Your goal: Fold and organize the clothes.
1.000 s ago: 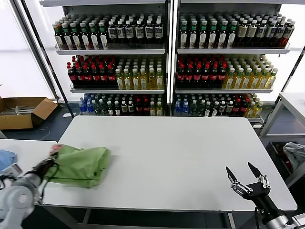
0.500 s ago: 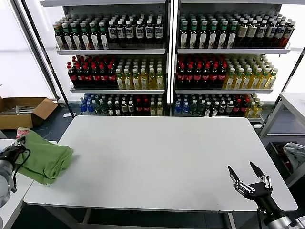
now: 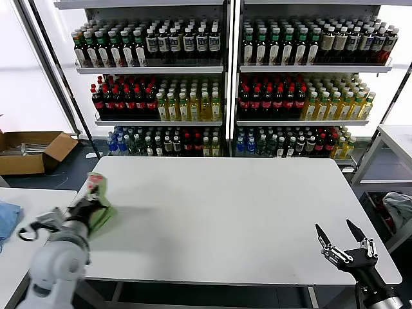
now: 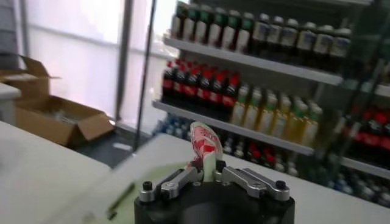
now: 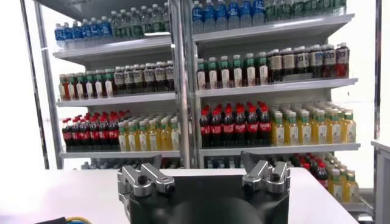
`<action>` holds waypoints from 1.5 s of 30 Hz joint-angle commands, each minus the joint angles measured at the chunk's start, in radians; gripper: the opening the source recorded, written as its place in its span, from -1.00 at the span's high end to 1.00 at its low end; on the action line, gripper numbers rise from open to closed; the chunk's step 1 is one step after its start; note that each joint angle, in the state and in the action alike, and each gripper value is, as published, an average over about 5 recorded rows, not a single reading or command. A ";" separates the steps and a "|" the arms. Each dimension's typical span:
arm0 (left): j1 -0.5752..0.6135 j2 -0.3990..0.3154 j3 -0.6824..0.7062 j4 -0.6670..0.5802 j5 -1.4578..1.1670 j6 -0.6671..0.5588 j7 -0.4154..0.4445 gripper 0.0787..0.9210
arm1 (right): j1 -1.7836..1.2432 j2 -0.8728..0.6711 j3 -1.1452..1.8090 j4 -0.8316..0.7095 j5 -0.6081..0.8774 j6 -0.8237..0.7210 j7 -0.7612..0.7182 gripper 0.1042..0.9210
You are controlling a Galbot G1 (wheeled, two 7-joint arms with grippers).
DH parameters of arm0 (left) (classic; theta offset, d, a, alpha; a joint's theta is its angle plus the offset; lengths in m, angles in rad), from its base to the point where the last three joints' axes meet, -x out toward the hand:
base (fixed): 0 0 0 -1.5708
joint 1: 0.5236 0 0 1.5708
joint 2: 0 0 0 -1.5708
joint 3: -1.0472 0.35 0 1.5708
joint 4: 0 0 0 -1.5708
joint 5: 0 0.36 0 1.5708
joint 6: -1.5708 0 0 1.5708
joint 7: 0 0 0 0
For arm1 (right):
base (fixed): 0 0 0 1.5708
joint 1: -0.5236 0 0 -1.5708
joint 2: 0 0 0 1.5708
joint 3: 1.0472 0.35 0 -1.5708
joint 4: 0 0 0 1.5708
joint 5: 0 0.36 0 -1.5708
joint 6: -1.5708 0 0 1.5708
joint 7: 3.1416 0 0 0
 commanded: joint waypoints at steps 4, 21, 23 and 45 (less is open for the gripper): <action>-0.110 -0.275 0.499 0.164 0.129 -0.001 -0.131 0.86 | -0.021 0.021 -0.018 0.056 -0.053 -0.030 0.030 -0.76; -0.104 -0.045 0.250 -0.031 -0.207 -0.002 0.236 0.27 | 0.465 -0.230 -0.674 -0.151 0.052 -0.265 0.392 -0.76; -0.092 0.005 0.176 -0.037 -0.204 -0.005 0.274 0.15 | 0.574 -0.226 -0.783 -0.214 0.086 -0.280 0.421 -0.76; 0.100 0.084 -0.126 -0.075 -0.023 -0.027 0.309 -0.77 | 1.083 0.019 -1.285 -0.836 0.172 -0.391 0.450 -0.69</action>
